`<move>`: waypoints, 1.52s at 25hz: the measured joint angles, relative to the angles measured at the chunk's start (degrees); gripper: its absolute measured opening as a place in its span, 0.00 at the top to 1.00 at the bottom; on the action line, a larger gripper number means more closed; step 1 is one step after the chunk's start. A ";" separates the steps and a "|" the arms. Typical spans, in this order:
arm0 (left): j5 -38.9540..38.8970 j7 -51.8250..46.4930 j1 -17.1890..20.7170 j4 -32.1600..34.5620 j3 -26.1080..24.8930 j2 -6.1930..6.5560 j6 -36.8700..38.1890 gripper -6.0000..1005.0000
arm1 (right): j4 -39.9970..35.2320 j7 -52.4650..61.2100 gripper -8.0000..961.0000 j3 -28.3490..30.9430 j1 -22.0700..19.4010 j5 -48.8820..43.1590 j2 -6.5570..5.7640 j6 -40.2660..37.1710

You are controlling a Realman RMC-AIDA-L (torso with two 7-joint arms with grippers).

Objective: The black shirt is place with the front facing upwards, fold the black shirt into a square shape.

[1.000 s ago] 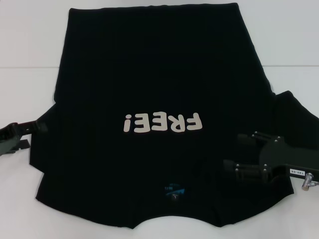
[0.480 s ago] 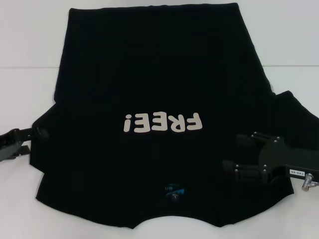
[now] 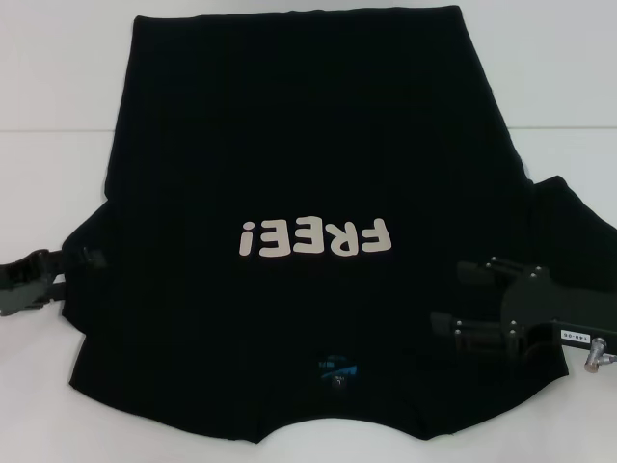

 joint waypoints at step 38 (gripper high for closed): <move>3.75 -1.34 -1.85 0.53 2.25 0.07 0.90 0.31 | 0.00 0.09 0.05 0.00 0.16 0.00 -0.04 -0.69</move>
